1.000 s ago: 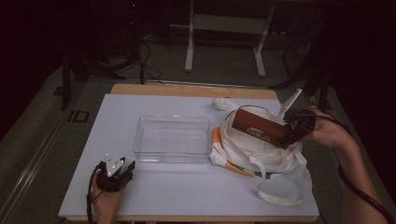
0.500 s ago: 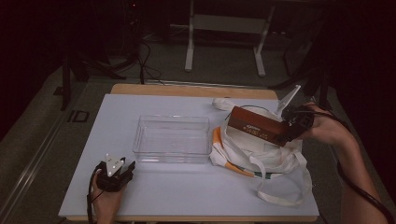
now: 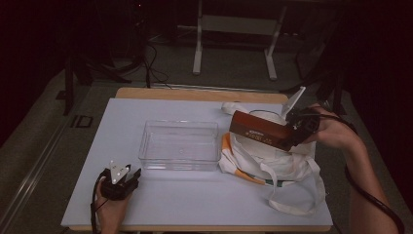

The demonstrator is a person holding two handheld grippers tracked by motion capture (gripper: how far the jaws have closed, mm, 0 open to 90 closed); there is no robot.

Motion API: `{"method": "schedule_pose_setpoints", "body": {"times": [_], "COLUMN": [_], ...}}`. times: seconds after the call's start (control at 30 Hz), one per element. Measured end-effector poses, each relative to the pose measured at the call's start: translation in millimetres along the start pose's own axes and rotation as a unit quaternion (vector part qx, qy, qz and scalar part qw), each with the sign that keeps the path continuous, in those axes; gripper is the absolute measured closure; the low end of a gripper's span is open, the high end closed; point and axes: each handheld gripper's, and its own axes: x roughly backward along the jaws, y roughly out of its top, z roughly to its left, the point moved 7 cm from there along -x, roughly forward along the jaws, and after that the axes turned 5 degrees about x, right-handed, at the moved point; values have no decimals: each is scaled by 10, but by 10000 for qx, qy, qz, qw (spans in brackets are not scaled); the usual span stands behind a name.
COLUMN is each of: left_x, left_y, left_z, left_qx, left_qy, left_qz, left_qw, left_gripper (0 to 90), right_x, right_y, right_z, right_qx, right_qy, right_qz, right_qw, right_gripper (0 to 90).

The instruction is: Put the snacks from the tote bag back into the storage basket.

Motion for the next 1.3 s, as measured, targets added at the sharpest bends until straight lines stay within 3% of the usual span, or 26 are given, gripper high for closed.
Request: {"method": "schedule_pose_setpoints", "body": {"times": [1.3], "left_x": [-4], "left_y": [0], "left_z": [2], "left_qx": [24], "left_qy": [-22], "left_qz": [-1], "left_qw": [10000], "left_gripper": [576], "right_x": [-154], "right_y": [612], "right_z": [190], "right_qx": [696], "right_qy": [212], "right_qz": [-260], "right_qw": [9970], "right_gripper": [426]}}
